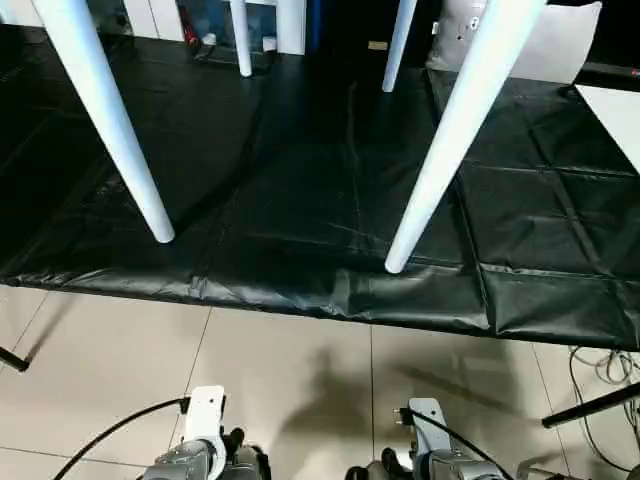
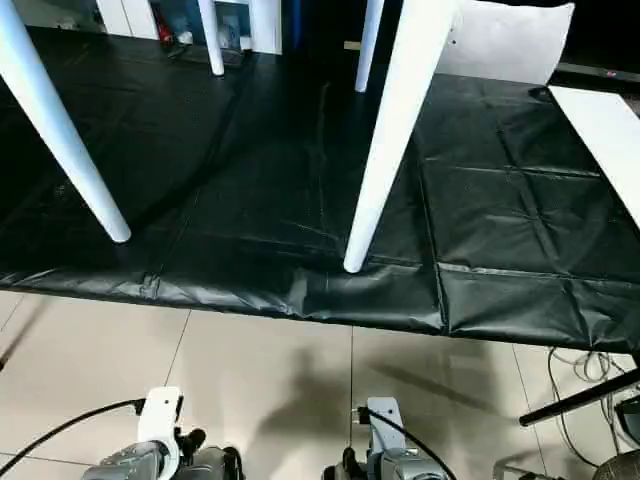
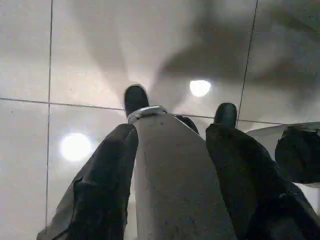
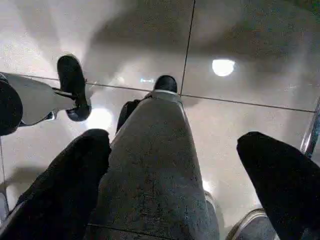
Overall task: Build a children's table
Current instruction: Flip table
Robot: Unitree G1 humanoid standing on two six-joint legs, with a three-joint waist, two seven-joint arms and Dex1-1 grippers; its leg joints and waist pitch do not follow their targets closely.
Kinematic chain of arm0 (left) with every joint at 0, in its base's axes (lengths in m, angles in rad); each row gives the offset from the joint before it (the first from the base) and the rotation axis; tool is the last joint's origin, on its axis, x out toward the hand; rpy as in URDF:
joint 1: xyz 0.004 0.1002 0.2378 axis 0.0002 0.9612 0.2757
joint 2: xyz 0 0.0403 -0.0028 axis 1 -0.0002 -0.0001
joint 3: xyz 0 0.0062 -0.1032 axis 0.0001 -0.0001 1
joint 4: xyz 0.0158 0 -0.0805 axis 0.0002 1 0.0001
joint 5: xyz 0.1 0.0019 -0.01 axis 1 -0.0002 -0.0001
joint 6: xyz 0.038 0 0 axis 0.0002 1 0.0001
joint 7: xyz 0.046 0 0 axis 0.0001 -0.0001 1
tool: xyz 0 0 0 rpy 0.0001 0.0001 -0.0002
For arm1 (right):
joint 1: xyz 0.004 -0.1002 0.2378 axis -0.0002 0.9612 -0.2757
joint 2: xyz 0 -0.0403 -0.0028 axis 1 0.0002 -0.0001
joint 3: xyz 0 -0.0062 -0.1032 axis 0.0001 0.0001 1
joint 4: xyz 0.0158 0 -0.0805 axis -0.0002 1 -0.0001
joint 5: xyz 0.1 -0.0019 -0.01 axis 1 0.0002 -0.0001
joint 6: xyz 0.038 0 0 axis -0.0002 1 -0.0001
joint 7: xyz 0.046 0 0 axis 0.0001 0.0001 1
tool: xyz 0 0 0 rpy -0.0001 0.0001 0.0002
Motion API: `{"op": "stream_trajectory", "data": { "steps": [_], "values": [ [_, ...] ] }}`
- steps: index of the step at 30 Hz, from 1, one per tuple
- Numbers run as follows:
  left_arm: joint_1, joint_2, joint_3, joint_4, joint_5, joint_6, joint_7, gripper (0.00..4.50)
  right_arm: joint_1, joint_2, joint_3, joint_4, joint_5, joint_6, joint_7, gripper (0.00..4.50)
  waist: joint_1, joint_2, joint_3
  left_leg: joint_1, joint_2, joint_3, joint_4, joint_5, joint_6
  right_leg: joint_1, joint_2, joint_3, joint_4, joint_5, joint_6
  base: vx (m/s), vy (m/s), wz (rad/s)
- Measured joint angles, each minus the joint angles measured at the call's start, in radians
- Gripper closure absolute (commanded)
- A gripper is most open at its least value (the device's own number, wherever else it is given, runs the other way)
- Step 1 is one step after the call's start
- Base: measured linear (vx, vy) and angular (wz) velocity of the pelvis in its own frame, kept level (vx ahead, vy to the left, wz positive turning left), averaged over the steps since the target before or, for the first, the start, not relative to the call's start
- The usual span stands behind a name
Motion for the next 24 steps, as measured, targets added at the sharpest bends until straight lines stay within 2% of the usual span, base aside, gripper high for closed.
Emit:
{"op": "stream_trajectory", "data": {
  "steps": [8,24],
  "values": [
    [0.0,0.0,0.0,0.0,0.0,0.0,0.0,1.94,-0.001,0.0,0.0,0.0,0.0,0.0,0.0,0.0,0.0,0.0,0.0,0.0,0.0,0.006,-0.01,0.0,0.0,-0.001,0.0,0.002,-0.01,0.0,0.0,0.0,0.0,0.0],
    [0.0,0.0,0.0,0.0,0.0,0.0,0.0,1.94,-0.001,0.0,0.0,0.0,0.0,0.0,0.0,0.0,-0.001,0.001,0.001,0.0,0.001,0.009,-0.015,0.0,0.0,-0.002,0.0,0.003,-0.014,0.0,0.0,0.0,0.0,0.0]
  ]
}}
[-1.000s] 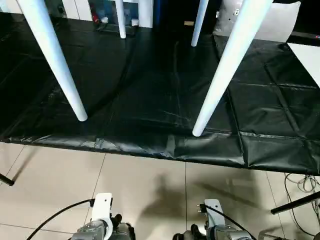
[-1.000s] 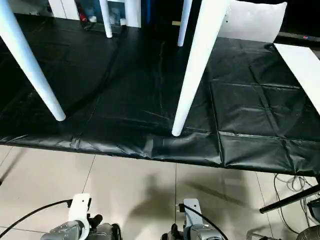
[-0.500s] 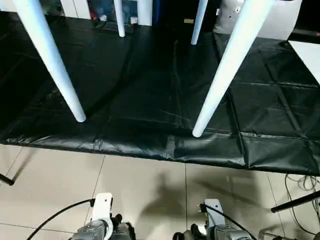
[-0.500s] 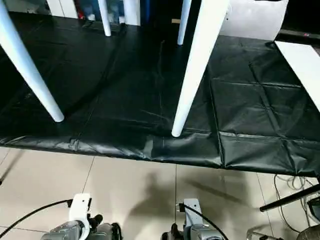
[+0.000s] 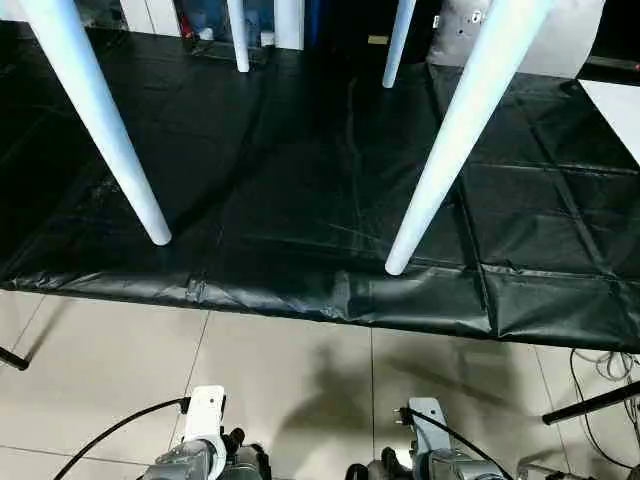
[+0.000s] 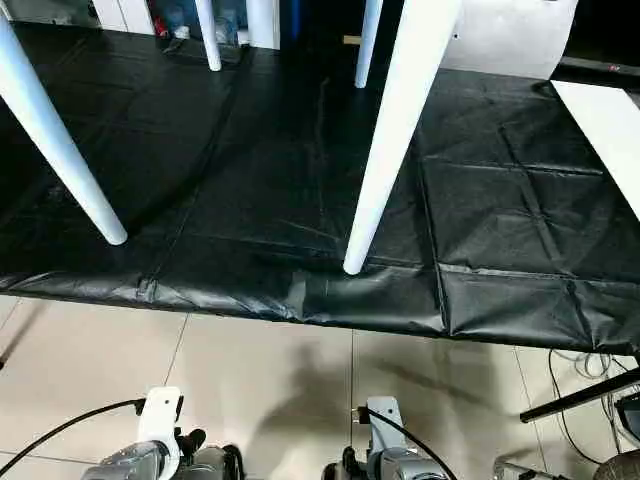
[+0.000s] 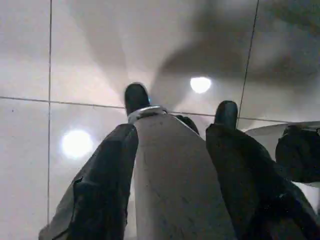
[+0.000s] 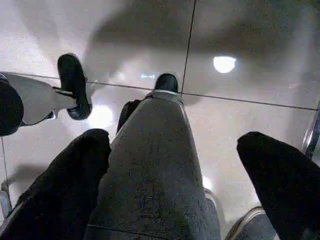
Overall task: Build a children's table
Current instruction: Flip table
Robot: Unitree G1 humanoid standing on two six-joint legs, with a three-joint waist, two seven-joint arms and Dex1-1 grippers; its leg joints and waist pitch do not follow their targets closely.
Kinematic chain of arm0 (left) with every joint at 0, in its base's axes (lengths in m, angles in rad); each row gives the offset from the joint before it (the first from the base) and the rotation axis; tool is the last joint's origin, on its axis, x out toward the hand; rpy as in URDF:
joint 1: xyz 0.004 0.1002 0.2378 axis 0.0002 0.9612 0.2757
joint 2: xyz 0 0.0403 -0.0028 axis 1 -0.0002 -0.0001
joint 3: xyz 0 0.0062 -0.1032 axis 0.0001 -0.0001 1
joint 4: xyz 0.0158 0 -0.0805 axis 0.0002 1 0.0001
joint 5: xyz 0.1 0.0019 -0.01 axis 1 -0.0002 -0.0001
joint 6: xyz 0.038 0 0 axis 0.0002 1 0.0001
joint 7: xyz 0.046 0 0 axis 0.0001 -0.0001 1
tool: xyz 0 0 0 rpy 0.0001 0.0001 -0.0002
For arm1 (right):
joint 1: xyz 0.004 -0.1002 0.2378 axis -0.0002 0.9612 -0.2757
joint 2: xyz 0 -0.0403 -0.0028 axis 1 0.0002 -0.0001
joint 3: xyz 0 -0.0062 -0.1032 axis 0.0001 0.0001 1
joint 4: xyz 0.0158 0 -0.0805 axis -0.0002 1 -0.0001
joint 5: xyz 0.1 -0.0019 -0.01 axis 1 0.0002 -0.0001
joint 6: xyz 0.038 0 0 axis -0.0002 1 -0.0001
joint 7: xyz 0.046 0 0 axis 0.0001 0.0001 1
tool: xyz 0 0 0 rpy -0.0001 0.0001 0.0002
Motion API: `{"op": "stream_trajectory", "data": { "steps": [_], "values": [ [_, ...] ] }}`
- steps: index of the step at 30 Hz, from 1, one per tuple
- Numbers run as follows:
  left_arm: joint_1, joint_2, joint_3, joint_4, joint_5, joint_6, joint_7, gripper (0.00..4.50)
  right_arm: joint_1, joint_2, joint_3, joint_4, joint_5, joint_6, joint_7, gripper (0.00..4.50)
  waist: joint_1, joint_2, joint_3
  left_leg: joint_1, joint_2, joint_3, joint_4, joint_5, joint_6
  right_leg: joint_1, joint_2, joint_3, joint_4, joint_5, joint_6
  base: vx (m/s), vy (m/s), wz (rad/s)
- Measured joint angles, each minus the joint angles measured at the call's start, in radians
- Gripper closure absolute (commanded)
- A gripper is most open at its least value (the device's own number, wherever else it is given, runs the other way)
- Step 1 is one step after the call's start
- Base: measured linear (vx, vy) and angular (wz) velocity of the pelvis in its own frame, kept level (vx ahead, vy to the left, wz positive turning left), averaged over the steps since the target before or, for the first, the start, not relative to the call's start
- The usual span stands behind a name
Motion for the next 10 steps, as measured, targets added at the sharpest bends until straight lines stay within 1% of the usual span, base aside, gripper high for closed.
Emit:
{"op": "stream_trajectory", "data": {
  "steps": [10],
  "values": [
    [-0.001,0.0,0.0,0.0,0.0,0.0,0.0,1.94,-0.001,0.0,0.0,0.0,0.0,0.0,0.0,0.0,0.0,0.0,0.0,-0.002,0.0,0.006,-0.005,0.001,0.001,-0.008,0.0,0.005,0.0,0.0,0.0,0.0,0.0,0.0]
  ]
}}
